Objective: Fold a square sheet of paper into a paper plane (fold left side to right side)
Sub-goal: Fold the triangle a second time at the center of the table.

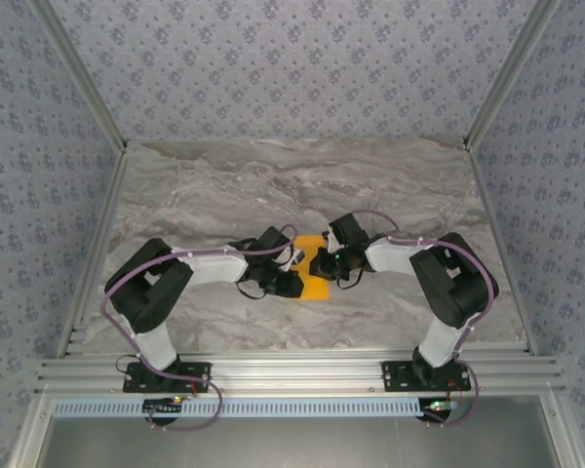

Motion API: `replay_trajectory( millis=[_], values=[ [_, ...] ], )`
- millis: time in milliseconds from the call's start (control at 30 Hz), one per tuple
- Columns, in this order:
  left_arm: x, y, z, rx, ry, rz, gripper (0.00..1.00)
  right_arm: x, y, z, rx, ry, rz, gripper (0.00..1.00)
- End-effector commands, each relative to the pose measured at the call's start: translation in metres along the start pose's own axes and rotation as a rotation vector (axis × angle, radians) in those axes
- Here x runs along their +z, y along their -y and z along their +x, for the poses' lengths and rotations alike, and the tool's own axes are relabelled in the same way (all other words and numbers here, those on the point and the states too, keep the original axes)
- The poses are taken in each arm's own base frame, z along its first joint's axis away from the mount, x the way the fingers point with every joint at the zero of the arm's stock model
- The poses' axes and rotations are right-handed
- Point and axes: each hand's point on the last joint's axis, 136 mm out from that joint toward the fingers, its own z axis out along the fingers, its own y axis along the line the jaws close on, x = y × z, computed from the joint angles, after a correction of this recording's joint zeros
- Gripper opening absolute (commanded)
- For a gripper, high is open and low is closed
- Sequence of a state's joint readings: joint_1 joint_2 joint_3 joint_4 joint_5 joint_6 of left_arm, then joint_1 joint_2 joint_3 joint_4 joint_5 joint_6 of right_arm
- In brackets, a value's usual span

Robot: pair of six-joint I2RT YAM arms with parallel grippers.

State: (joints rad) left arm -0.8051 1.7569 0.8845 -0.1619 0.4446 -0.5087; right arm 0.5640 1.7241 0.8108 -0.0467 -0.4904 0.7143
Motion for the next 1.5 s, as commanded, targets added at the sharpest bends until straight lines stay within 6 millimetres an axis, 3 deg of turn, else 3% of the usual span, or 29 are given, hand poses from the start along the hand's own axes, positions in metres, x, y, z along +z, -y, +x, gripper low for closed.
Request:
replay_trajectory(
  millis=[0, 233, 467, 833, 1467],
  values=[
    [0.007, -0.019, 0.024, -0.031, -0.053, -0.055, 0.14, -0.014, -0.021, -0.001, -0.087, 0.030, -0.075, 0.06],
    [0.009, -0.022, 0.026, -0.037, -0.043, -0.058, 0.13, -0.006, -0.034, 0.016, -0.142, 0.001, -0.090, 0.05],
    [0.009, -0.024, 0.027, -0.038, -0.043, -0.068, 0.13, 0.010, -0.022, 0.026, -0.132, -0.034, -0.039, 0.05],
    [0.011, -0.032, 0.031, -0.049, -0.056, -0.103, 0.13, 0.015, 0.009, 0.033, -0.150, -0.067, 0.080, 0.05],
    [0.017, -0.046, 0.047, -0.067, -0.085, -0.129, 0.12, -0.007, 0.032, -0.005, -0.178, -0.003, 0.146, 0.07]
  ],
)
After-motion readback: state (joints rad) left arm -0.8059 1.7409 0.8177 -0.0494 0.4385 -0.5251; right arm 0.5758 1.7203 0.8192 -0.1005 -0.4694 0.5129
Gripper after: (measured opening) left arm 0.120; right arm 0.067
